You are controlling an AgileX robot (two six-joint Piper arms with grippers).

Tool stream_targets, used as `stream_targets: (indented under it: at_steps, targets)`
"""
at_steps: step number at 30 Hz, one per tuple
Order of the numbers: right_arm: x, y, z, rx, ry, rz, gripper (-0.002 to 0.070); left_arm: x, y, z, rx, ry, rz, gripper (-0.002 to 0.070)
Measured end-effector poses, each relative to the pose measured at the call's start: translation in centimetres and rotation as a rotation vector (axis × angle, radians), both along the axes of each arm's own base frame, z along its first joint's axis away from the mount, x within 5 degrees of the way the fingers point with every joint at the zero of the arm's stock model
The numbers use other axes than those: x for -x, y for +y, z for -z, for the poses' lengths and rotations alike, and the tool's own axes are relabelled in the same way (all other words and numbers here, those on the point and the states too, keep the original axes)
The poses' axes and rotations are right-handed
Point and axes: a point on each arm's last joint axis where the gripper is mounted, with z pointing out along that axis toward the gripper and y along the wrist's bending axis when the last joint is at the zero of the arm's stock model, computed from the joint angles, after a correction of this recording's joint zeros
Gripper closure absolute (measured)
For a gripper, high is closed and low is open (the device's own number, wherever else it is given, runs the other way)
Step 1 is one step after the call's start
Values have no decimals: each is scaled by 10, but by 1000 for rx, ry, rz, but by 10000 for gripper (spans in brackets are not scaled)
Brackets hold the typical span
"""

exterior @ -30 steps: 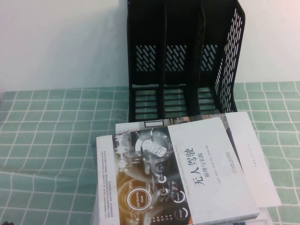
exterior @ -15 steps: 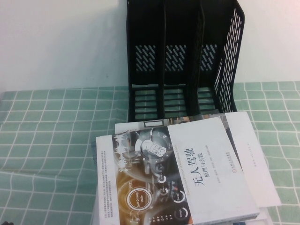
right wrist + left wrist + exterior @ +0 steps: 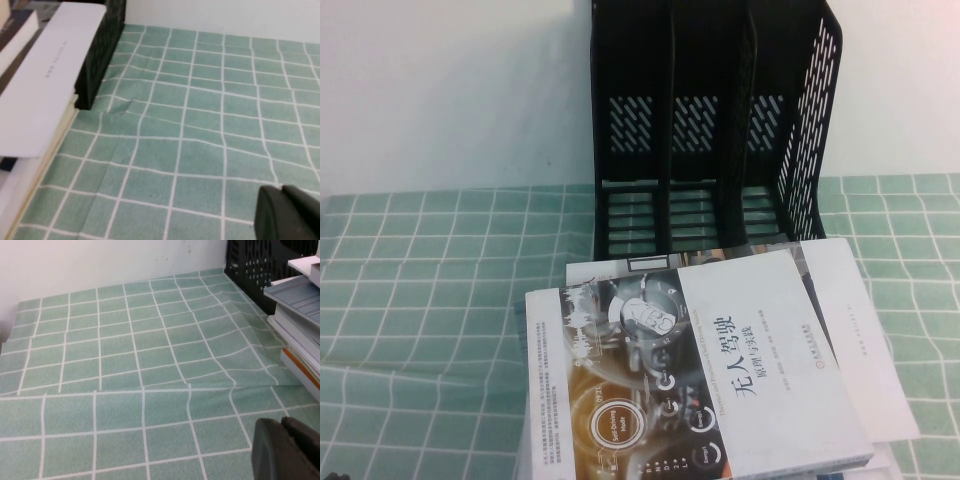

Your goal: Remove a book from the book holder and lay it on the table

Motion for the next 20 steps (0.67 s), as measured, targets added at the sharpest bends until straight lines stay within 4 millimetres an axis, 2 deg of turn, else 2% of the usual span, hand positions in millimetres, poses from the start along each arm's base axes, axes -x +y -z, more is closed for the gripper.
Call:
stream_targets:
  at_steps: [8, 20]
  targets:
    - [0, -7, 0, -47, 3, 156, 678, 0, 0, 0, 2, 0, -1, 678]
    - [0, -7, 0, -50, 2, 165, 678, 0, 0, 0, 2, 0, -1, 678]
